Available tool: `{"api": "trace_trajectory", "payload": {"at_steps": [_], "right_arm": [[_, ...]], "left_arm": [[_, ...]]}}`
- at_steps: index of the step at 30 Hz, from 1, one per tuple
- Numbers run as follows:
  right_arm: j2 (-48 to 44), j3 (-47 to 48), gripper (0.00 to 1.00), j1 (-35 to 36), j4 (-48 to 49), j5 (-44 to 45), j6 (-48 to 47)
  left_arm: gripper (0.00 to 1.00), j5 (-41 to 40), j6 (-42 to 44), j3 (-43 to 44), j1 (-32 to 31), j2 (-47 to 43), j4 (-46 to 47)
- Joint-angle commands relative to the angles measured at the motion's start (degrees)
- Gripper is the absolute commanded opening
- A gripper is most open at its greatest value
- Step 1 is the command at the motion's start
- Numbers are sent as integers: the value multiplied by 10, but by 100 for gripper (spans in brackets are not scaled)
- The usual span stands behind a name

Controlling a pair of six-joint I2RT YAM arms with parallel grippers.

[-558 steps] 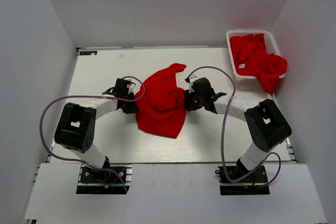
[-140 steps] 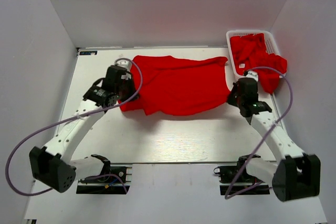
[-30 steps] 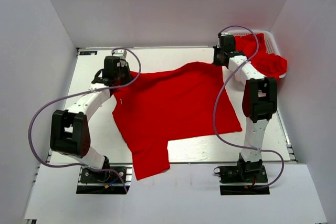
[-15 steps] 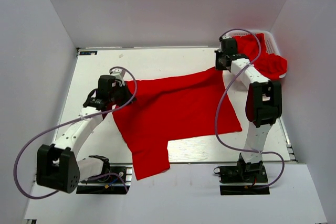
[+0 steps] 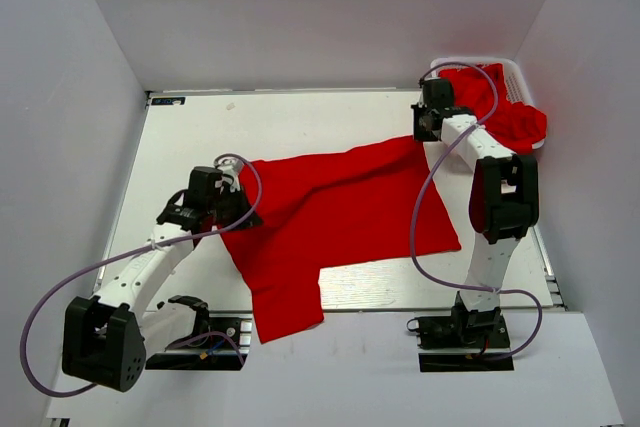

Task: Fold and stack the t-shirts
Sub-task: Fold the flattened tshirt in 1/3 of the way

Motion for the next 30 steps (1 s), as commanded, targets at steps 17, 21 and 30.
{"api": "trace_trajectory", "payload": {"at_steps": [17, 21, 30], "right_arm": [[-37, -9, 59, 1, -28, 20, -4], [-49, -10, 90, 4, -23, -19, -14], [-33, -18, 90, 30, 9, -126, -21]], "left_arm": [[99, 2, 35, 74, -18, 0, -125], [99, -45, 35, 112, -18, 31, -97], [99, -106, -2, 239, -11, 255, 1]]}}
